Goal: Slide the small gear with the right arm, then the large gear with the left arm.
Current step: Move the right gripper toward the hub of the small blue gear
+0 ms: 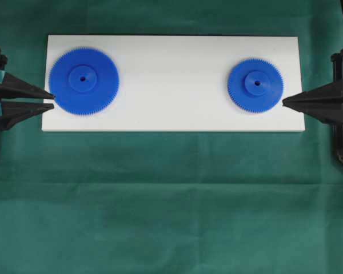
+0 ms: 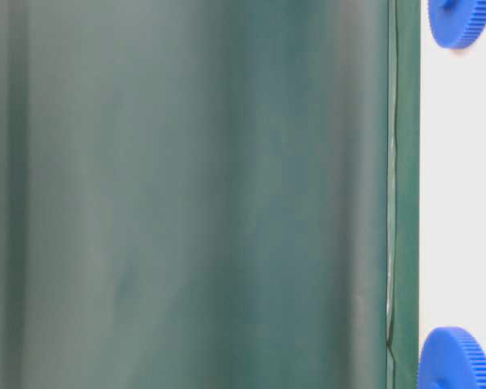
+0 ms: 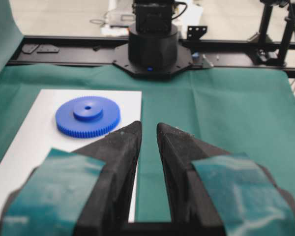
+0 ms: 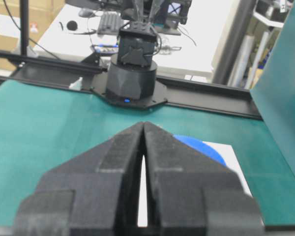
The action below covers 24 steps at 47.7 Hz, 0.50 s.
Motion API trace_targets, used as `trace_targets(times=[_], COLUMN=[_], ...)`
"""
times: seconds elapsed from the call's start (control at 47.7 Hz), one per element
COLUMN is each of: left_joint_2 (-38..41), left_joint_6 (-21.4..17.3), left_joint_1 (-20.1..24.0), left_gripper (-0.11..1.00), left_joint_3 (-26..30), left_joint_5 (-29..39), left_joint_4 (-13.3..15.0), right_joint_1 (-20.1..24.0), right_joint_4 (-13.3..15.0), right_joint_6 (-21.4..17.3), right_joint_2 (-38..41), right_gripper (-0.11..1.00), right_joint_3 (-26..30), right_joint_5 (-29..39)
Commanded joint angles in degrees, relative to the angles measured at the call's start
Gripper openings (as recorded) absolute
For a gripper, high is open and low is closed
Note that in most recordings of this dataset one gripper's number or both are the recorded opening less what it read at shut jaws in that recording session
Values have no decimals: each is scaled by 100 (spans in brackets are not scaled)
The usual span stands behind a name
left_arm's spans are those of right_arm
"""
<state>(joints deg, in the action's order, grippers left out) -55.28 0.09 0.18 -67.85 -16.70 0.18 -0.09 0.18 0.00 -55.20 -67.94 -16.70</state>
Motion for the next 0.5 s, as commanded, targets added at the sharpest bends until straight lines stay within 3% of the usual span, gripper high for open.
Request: trace_targets(times=[0.0, 0.042, 0.168, 0.314, 0.482], left_joint_2=[9, 9, 0, 0, 9], left_joint_6=[-26, -9, -9, -35, -44], left_joint_1=[-62, -62, -62, -53, 97], left_gripper=[24, 22, 0, 0, 0], left_joint_3=[-18, -26, -53, -53, -97], left_joint_5=[-70, -79, -70, -79, -79], left_joint_4=[70, 70, 70, 70, 70], right_joint_1=[-18, -18, -70, -246, -817], right_joint_4=[9, 26, 26, 26, 18], right_joint_6=[0, 0, 0, 0, -9], right_joint_2=[53, 62, 70, 70, 53], right_gripper=[50, 50, 50, 50, 50], right_joint_3=[53, 26, -44, -79, -167], right_joint_5=[-35, -35, -70, -62, -44])
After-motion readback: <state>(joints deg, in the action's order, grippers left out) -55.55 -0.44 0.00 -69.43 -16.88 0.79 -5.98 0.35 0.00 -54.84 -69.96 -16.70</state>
